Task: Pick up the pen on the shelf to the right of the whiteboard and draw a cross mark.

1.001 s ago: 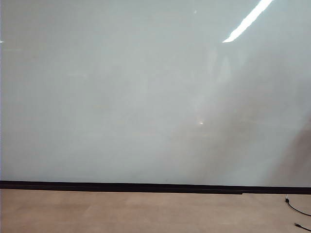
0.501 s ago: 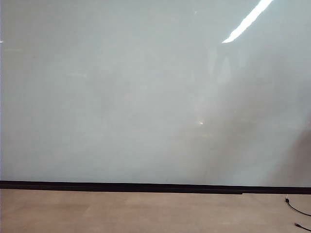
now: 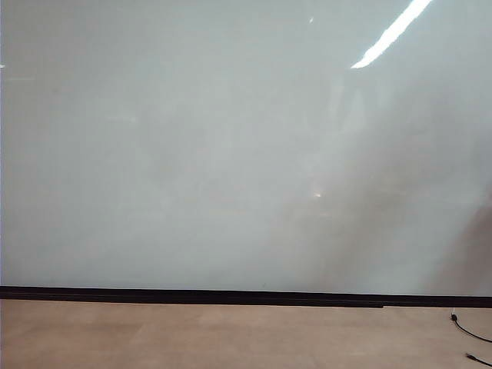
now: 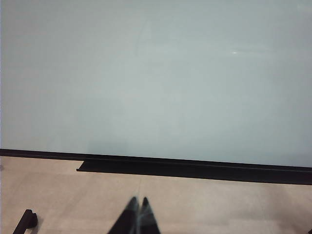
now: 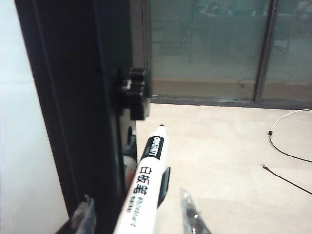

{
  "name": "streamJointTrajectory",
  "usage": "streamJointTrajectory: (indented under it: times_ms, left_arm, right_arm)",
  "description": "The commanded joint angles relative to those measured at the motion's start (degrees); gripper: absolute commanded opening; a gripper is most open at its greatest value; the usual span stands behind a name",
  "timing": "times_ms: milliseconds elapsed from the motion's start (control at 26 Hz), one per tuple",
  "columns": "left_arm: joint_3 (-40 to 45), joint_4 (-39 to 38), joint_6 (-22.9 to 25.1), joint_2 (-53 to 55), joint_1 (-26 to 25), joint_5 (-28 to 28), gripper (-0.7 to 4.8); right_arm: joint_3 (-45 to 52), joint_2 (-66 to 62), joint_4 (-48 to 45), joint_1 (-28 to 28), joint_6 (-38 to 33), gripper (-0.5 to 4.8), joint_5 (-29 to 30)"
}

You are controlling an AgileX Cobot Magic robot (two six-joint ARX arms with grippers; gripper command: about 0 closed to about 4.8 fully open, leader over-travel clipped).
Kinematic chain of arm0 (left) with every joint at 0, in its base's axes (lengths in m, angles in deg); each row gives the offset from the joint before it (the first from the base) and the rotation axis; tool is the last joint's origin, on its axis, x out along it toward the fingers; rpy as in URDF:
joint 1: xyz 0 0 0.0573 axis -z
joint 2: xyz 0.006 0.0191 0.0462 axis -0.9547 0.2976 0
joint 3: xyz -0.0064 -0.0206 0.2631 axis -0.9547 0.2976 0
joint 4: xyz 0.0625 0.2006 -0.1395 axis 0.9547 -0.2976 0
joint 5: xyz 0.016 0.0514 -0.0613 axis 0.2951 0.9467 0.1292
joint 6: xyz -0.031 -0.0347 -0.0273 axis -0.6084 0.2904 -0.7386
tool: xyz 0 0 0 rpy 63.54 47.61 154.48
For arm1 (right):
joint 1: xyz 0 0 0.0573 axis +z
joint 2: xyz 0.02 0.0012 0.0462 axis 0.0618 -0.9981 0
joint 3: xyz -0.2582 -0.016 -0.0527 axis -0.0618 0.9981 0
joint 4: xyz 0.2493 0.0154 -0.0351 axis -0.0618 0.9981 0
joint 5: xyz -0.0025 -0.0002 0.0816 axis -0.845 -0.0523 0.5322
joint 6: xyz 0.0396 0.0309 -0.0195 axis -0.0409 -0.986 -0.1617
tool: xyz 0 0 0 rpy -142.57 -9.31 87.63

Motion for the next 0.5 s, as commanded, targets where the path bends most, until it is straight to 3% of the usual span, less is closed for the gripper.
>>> streamJointTrajectory:
  times_ms: [39, 501]
  left_arm:
    - [-0.2, 0.3, 0.2, 0.0, 0.0, -0.2, -0.04]
    - [-0.2, 0.3, 0.3, 0.0, 0.0, -0.2, -0.04]
  right_arm:
    - [-0.1, 0.1, -1.0, 0.0, -0.1, 2.10, 1.1]
    - [-0.1, 0.2, -1.1, 0.0, -0.1, 2.10, 1.2]
